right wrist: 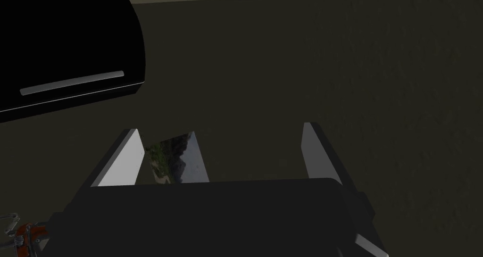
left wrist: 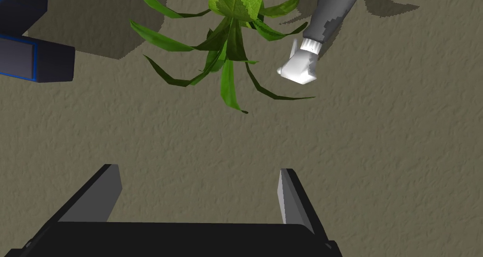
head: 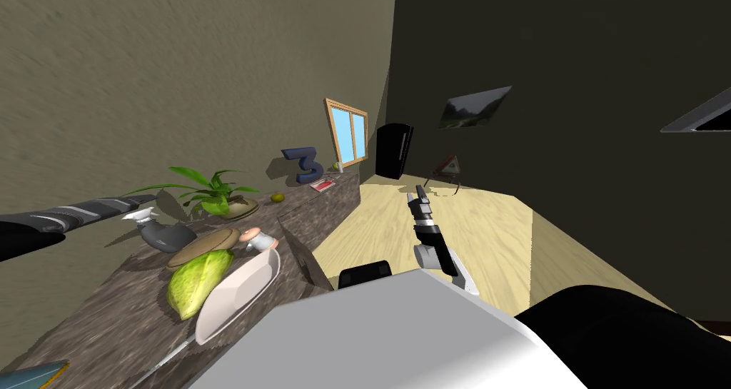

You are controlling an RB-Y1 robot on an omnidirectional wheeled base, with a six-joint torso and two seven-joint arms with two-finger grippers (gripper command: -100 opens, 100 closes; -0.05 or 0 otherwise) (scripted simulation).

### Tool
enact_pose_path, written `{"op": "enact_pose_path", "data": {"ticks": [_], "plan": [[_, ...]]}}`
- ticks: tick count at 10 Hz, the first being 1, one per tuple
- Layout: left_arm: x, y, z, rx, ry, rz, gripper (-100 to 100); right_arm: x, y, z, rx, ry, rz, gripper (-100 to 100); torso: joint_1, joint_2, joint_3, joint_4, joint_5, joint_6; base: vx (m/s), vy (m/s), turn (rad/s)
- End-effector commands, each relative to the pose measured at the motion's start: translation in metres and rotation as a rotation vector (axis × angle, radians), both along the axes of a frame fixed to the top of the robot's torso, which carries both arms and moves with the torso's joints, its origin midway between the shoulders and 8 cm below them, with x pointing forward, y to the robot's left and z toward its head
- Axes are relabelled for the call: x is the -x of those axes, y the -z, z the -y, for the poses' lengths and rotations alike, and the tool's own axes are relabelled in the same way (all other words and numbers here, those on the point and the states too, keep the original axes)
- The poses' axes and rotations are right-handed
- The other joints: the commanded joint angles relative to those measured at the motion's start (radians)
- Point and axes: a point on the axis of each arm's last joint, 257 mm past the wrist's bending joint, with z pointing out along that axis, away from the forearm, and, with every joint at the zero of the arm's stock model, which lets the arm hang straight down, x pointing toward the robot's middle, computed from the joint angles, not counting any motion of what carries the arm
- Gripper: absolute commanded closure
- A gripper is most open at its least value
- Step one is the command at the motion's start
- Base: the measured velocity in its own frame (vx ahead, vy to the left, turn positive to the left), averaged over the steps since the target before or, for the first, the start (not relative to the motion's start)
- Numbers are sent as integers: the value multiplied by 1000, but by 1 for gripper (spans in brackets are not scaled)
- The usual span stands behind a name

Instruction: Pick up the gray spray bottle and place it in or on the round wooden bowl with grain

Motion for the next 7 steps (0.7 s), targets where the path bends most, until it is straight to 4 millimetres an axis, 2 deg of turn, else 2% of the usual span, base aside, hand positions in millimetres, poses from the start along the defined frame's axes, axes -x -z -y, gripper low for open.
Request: {"op": "enact_pose_path", "data": {"ticks": [1, 2, 7], "plan": [[0, 0, 0, 0, 0, 0, -100, 0, 0, 0, 0, 0, 0, 0, 0, 0, 0, 0, 0, 0, 17, -19, 12], [0, 0, 0, 2, 2, -1, 0, 0, 0, 0, 0, 0, 0, 0, 2, 2, 1, 0, 0, 0, 0, 0, 0], [0, 0, 1, 2, 2, 0, 0, 0, 0, 0, 0, 0, 0, 0, 4, 4, 2, 1, 1, 0, 0, 0, 0]]}}
